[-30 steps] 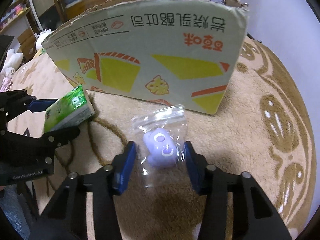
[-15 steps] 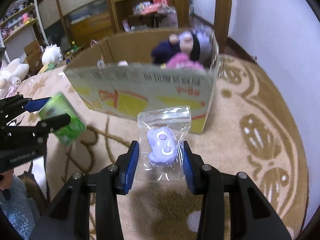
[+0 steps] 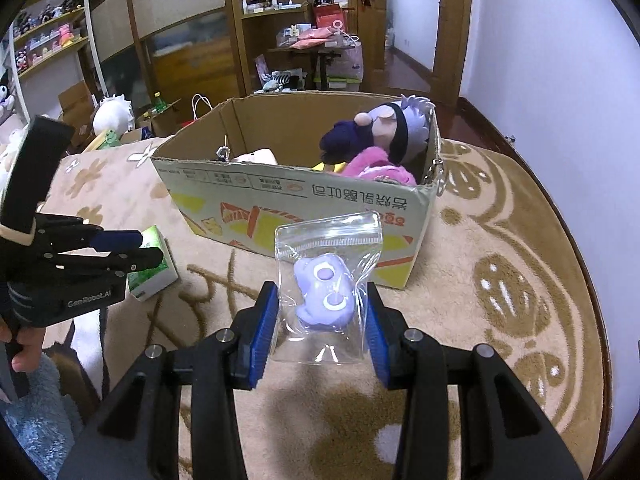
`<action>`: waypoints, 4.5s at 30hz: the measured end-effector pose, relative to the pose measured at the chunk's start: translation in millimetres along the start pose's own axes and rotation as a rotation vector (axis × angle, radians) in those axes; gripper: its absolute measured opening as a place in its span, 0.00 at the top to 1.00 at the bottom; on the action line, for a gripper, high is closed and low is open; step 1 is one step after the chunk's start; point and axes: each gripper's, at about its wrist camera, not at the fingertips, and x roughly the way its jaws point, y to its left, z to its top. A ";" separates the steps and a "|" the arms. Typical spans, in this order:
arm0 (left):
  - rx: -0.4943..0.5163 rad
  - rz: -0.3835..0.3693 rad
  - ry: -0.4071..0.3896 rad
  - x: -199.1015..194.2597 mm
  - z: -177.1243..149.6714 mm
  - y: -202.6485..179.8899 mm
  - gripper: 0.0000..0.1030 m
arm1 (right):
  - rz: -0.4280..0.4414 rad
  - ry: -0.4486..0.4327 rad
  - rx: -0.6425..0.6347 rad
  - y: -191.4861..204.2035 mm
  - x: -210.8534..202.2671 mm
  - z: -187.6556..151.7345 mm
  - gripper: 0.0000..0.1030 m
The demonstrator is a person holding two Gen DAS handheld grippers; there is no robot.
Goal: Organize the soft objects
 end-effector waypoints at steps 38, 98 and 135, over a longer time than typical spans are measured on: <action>-0.123 -0.006 0.160 50.9 4.7 41.1 0.23 | 0.008 -0.002 0.012 -5.4 5.3 4.1 0.57; -0.011 0.025 -0.491 -39.9 67.3 -5.4 0.22 | 0.031 -0.283 -0.012 -23.8 17.9 82.0 0.56; -0.079 0.137 -0.598 -172.6 -31.7 9.5 0.02 | -0.057 -0.395 0.008 -24.7 -122.1 50.2 0.00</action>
